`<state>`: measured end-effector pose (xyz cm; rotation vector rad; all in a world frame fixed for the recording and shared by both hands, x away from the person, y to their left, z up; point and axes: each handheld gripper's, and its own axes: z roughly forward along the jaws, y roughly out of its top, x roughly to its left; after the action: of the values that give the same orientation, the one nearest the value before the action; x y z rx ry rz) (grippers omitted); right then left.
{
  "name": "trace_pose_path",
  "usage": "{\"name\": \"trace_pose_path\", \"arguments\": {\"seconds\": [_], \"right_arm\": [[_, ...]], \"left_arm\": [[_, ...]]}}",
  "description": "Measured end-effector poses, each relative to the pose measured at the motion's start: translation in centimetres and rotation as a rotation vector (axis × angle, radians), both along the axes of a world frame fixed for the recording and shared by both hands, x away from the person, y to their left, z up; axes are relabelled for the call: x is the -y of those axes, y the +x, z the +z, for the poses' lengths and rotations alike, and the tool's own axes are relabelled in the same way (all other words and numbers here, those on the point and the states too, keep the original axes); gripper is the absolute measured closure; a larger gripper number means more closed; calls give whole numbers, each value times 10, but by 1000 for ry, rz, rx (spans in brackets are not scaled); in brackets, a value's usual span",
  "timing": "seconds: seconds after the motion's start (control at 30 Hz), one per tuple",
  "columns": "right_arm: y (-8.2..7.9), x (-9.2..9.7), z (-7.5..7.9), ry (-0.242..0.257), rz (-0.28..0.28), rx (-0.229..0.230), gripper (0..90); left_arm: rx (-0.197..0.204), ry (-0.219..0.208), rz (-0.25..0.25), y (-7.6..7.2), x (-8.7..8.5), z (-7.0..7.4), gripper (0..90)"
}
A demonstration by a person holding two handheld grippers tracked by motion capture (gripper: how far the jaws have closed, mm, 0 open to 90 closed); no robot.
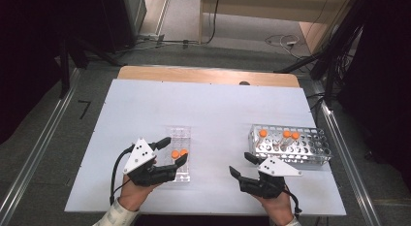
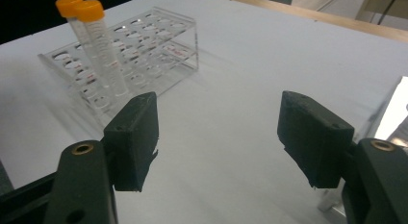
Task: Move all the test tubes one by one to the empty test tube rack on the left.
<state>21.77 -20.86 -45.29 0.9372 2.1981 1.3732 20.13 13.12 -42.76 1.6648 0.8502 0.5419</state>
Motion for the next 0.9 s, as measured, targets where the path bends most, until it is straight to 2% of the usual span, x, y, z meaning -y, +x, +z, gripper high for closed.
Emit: {"name": "trace_pose_path", "arguments": {"seconds": [0.27,0.57,0.9], "right_arm": [[4,20,5,18,-61,18,298],[10,38,7,13,-141,47,309],[19,57,6,10,-225,57,320]], "left_arm": [[11,-13,-5,-2,1,1,250],[10,-12,-12,-3,3,1,236],[5,-10,-18,-3,4,0,235]]}}
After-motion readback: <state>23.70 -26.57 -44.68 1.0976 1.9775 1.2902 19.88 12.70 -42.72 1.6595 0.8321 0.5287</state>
